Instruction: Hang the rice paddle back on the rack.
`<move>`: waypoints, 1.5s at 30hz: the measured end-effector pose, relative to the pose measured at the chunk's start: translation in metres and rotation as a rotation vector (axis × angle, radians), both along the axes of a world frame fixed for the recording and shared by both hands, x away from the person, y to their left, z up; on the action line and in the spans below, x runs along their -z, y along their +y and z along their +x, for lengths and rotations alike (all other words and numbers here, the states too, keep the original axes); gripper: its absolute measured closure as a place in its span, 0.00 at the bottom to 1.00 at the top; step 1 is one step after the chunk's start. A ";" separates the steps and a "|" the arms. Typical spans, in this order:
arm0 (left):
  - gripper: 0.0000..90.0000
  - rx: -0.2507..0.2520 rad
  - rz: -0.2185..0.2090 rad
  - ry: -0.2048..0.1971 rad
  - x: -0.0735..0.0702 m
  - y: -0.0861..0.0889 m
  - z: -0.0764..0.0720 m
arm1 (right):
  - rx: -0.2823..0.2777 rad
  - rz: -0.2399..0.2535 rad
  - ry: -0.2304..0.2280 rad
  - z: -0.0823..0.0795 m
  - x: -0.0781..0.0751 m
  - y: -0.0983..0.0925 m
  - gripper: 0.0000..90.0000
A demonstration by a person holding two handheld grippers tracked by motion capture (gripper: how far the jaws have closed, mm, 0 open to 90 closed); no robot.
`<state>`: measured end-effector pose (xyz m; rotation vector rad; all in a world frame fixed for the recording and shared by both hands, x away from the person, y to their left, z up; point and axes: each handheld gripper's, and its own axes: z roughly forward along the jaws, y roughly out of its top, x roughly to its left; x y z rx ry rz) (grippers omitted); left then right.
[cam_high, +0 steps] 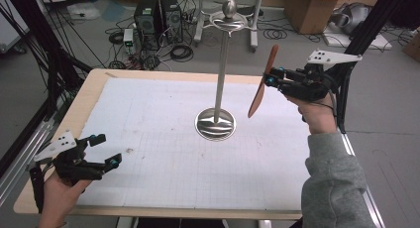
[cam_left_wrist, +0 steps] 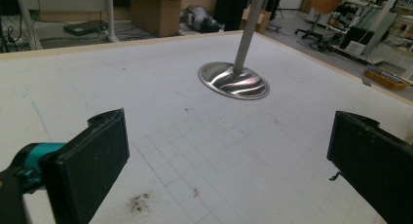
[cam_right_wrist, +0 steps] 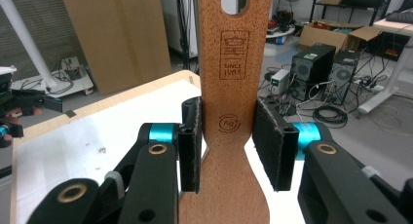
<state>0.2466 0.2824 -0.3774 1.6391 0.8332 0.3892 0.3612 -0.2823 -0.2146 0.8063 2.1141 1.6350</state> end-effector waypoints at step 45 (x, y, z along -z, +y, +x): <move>0.02 0.036 0.019 -0.022 -0.006 -0.013 0.005 | 0.013 -0.001 -0.019 0.018 -0.035 0.028 0.72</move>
